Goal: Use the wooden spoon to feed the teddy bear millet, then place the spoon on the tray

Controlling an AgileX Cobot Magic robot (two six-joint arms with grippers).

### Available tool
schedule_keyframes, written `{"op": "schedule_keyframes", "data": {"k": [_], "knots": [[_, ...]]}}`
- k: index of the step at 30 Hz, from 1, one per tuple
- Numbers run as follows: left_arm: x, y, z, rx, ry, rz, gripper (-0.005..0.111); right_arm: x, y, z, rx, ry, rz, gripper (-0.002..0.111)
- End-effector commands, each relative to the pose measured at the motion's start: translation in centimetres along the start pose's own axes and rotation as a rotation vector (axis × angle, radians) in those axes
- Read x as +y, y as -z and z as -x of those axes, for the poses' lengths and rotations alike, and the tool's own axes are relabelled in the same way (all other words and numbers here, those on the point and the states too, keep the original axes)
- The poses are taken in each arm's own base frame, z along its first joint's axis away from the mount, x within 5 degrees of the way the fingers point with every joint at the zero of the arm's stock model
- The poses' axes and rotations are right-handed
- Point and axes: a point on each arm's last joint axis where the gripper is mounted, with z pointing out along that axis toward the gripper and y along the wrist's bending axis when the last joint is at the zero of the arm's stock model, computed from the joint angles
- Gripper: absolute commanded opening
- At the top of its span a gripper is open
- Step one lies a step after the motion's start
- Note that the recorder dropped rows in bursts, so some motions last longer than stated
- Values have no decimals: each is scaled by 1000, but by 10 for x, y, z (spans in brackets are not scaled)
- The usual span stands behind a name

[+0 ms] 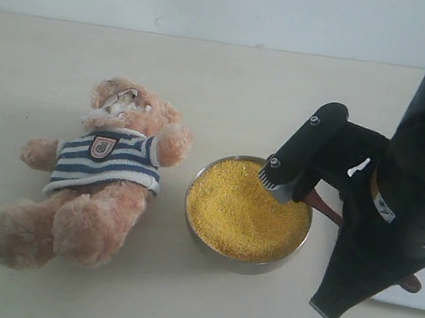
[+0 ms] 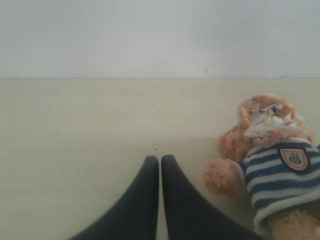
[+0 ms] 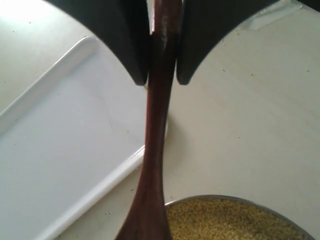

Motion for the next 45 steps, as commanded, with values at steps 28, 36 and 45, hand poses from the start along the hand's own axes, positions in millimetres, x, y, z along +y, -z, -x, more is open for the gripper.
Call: {"op": "schedule_keyframes", "data": {"k": [28, 36, 45], "knots": [[0, 0, 2, -14, 2, -4, 4, -2, 5, 5, -73, 0, -16, -1], [0, 1, 12, -119, 0, -3, 4, -2, 5, 6, -76, 0, -15, -1], [0, 3, 24, -259, 21, -6, 4, -1, 5, 6, -76, -1, -14, -1]]}}
